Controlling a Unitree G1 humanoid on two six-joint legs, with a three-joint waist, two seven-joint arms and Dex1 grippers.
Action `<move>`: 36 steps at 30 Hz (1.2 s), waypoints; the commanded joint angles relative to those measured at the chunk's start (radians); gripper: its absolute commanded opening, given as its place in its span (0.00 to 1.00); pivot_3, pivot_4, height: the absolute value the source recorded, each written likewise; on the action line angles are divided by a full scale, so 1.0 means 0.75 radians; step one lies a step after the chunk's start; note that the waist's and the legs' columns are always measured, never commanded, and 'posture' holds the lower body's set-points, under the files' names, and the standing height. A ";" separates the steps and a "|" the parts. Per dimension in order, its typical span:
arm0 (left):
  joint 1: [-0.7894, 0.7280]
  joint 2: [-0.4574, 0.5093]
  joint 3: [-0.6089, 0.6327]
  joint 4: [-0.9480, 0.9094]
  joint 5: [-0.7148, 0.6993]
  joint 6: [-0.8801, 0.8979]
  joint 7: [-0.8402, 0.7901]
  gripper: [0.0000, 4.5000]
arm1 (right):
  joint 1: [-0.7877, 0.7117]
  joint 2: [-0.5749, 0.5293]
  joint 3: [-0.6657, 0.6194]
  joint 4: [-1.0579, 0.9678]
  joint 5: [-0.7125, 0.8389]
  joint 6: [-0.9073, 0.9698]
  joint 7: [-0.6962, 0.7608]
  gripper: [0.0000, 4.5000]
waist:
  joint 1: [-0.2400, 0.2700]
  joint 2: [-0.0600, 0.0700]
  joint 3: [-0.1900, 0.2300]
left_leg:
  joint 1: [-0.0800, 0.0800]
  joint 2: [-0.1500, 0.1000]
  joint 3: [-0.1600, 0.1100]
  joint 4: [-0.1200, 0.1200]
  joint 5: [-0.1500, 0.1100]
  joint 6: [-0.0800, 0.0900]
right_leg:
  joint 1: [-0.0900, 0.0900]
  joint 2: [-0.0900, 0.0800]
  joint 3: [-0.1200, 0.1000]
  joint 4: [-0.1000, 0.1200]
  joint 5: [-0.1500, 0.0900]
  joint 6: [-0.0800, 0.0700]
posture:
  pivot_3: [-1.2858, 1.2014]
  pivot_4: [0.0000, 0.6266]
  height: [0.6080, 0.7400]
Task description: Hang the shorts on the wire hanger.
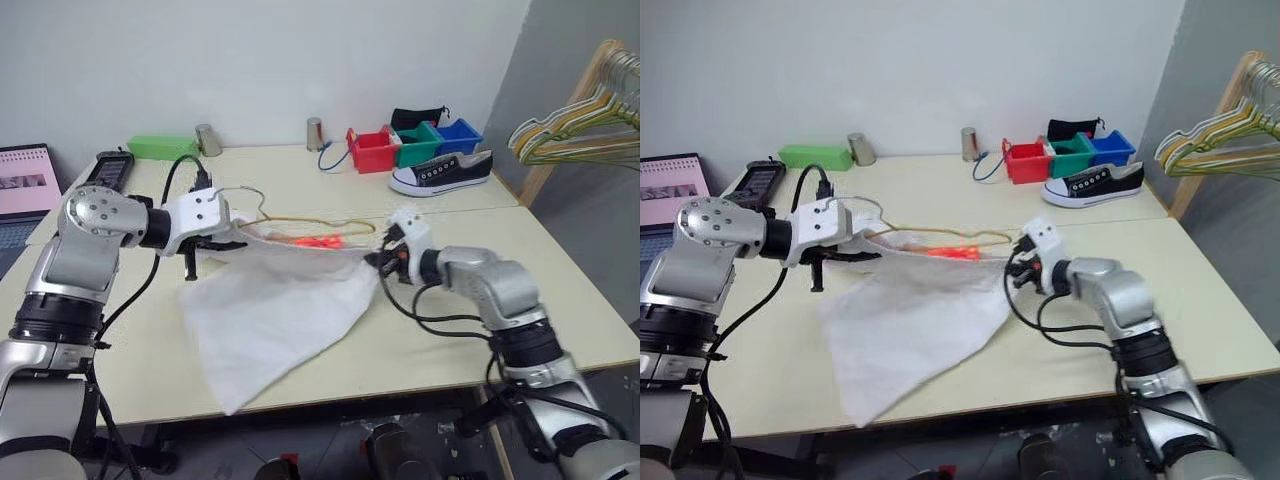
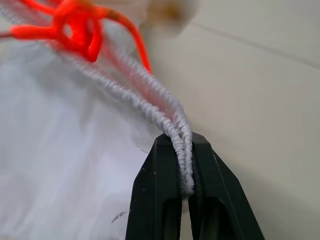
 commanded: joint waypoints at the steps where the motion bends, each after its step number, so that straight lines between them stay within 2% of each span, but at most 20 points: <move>1: -0.003 0.059 0.029 -0.019 -0.004 -0.003 -0.021 0.00 | -0.042 -0.106 -0.029 -0.060 -0.023 -0.031 0.042 0.00 | -0.005 0.000 0.000 | 0.000 0.000 0.000 0.000 0.000 0.000 | 0.000 0.000 0.000 0.000 0.000 0.000 | 0.41 0.06 1.00; 15: -0.043 0.037 -0.082 0.086 0.157 -0.138 0.044 0.00 | -0.156 -0.219 0.081 -0.342 -0.008 0.019 0.135 0.00 | -0.007 0.000 0.000 | -0.001 0.001 0.000 -0.001 0.000 0.000 | 0.001 0.000 0.000 -0.004 0.000 0.000 | 0.40 0.07 1.00; 18: -0.057 0.000 -0.097 0.070 0.161 -0.133 0.052 0.00 | -0.227 -0.190 0.081 -0.372 0.011 0.066 0.121 0.00 | -0.007 0.000 0.000 | -0.001 0.001 0.001 -0.001 0.000 0.000 | 0.001 0.000 0.000 -0.005 0.000 0.000 | 0.40 0.07 1.00; 23: -0.134 -0.157 -0.122 0.074 0.192 -0.120 0.172 0.00 | -0.349 -0.070 0.146 -0.351 -0.021 0.065 0.064 0.00 | -0.009 0.000 0.000 | -0.002 0.000 0.000 -0.001 0.000 0.000 | 0.001 -0.001 -0.001 -0.005 0.000 0.000 | 0.39 0.06 1.00; 27: -0.185 -0.243 -0.126 0.076 0.198 -0.092 0.218 0.00 | -0.364 -0.002 0.203 -0.308 -0.061 0.029 0.033 0.00 | -0.016 -0.001 -0.001 | -0.002 0.000 -0.001 0.000 0.000 0.000 | 0.001 -0.001 -0.002 -0.005 0.000 0.000 | 0.39 0.06 1.00; 36: -0.213 -0.307 -0.127 0.060 0.208 -0.074 0.266 0.00 | -0.318 -0.112 0.314 -0.287 -0.174 -0.074 0.101 0.00 | -0.056 0.000 0.000 | -0.003 -0.001 0.000 0.000 0.000 0.000 | 0.000 -0.001 -0.001 -0.005 0.000 0.000 | 0.38 0.06 1.00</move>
